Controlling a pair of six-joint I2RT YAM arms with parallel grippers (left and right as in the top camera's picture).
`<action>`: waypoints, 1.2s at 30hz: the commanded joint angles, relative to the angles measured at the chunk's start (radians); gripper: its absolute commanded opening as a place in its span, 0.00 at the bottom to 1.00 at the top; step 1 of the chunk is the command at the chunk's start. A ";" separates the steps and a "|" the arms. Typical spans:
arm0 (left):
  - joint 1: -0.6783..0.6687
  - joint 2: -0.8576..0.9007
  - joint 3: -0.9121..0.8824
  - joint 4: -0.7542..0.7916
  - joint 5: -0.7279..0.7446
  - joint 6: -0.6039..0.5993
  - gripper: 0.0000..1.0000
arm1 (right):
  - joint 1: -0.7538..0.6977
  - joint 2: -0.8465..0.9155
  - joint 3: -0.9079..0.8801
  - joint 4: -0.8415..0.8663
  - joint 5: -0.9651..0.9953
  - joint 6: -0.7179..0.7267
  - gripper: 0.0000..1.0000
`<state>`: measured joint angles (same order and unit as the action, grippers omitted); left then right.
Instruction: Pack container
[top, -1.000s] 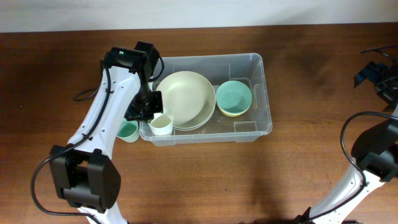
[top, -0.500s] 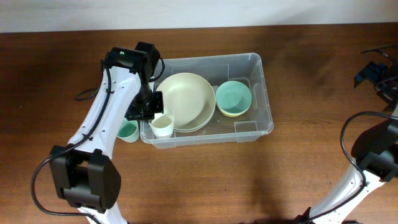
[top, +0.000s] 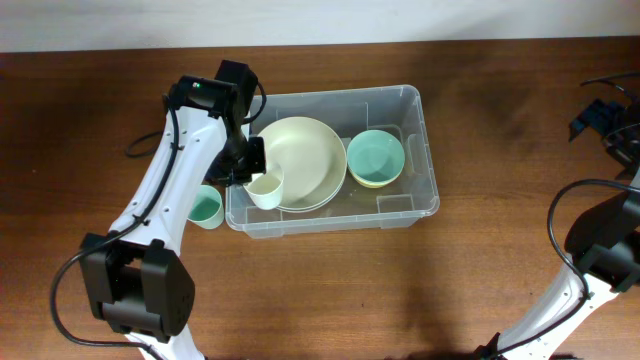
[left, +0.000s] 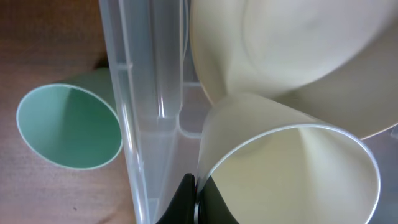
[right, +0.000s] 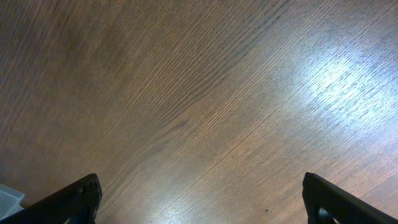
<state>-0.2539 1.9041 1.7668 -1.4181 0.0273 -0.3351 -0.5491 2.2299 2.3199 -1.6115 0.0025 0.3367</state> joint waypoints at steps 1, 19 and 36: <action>0.002 0.002 -0.006 0.036 0.014 0.023 0.01 | -0.001 -0.031 -0.004 0.001 0.002 0.005 0.99; -0.066 0.001 0.078 0.290 0.291 0.274 0.01 | -0.001 -0.031 -0.004 0.001 0.002 0.005 0.99; -0.360 0.002 0.078 0.411 0.185 0.287 0.01 | -0.001 -0.031 -0.004 0.001 0.002 0.005 0.99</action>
<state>-0.5976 1.9041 1.8244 -1.0092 0.2276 -0.0673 -0.5491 2.2299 2.3199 -1.6119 0.0025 0.3367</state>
